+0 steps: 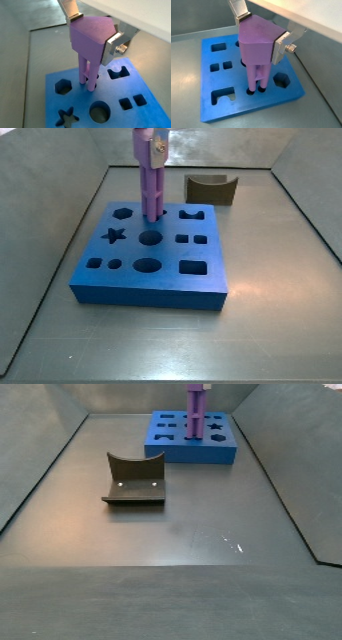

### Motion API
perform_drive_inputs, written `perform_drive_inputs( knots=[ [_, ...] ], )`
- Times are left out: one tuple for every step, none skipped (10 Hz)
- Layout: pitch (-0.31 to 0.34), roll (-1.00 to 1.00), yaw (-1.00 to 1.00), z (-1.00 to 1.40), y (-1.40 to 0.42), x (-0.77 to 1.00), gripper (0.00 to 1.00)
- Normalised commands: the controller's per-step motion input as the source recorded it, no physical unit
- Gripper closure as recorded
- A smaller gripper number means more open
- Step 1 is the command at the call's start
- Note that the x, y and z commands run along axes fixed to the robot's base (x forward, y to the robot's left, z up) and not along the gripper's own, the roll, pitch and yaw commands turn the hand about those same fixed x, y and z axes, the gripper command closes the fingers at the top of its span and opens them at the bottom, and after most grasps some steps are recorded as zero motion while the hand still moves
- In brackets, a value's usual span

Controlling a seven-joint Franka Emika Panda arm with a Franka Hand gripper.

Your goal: Insert the 3 prong object.

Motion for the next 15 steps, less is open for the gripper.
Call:
perform_drive_inputs(
  knots=[
    [0.01,0.08,-0.36,-0.32,0.19,0.01,1.0],
    [0.029,0.09,-0.25,-0.31,0.17,0.11,1.0],
    [0.0,0.08,-0.25,-0.3,0.1,0.13,1.0],
    [-0.026,0.0,0.0,-0.4,-0.06,0.12,1.0],
    [-0.029,-0.07,0.1,-0.37,-0.15,0.07,1.0],
    [-0.02,-0.07,0.19,-0.21,-0.28,0.0,1.0],
    [-0.046,-0.09,0.19,-0.16,-0.24,0.0,1.0],
    [-0.067,-0.1,0.17,-0.15,-0.14,0.0,1.0],
    [-0.081,-0.11,0.22,-0.22,-0.05,0.0,1.0],
    [-0.139,-0.09,0.17,-0.4,0.0,-0.02,1.0],
    [-0.196,-0.09,0.15,-0.55,0.0,-0.08,1.0],
    [-0.219,-0.08,0.19,-0.61,0.0,-0.12,1.0],
    [-0.217,-0.09,0.17,-0.63,0.0,-0.09,1.0],
    [-0.149,-0.05,0.02,-0.51,0.0,0.0,1.0],
    [-0.067,-0.05,0.0,-0.15,0.0,0.0,1.0]
  ],
)
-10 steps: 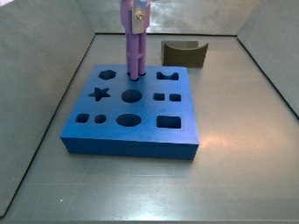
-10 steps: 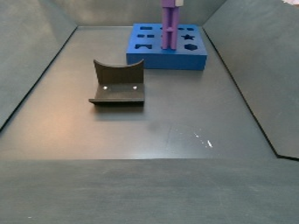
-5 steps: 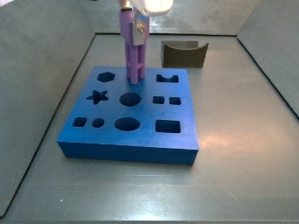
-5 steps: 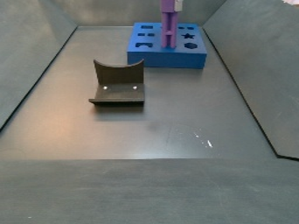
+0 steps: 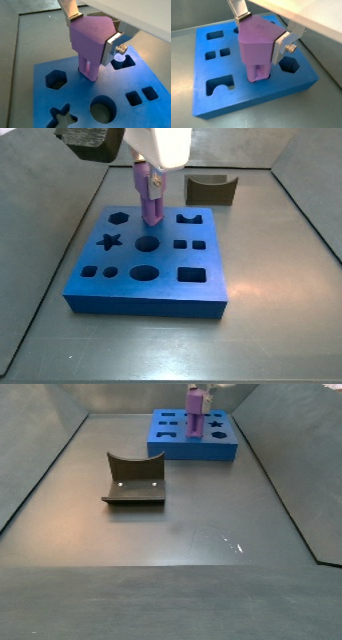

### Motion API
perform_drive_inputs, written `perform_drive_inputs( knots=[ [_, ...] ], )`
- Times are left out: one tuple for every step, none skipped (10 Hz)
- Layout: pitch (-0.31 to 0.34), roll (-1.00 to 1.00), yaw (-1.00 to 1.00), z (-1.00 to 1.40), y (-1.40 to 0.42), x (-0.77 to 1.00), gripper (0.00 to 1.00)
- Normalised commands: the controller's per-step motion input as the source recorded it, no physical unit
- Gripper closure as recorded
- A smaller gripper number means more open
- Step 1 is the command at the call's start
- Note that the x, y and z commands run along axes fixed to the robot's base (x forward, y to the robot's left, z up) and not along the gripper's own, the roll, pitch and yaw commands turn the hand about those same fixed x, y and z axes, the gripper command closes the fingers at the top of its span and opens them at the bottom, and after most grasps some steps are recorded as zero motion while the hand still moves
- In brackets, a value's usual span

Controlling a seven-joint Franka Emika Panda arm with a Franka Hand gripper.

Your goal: Insert the 3 prong object.

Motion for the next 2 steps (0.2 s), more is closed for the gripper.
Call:
perform_drive_inputs(
  knots=[
    [0.0,0.01,0.0,0.0,0.01,0.0,1.0],
    [0.0,0.0,0.0,0.0,0.0,0.0,1.0]
  ],
)
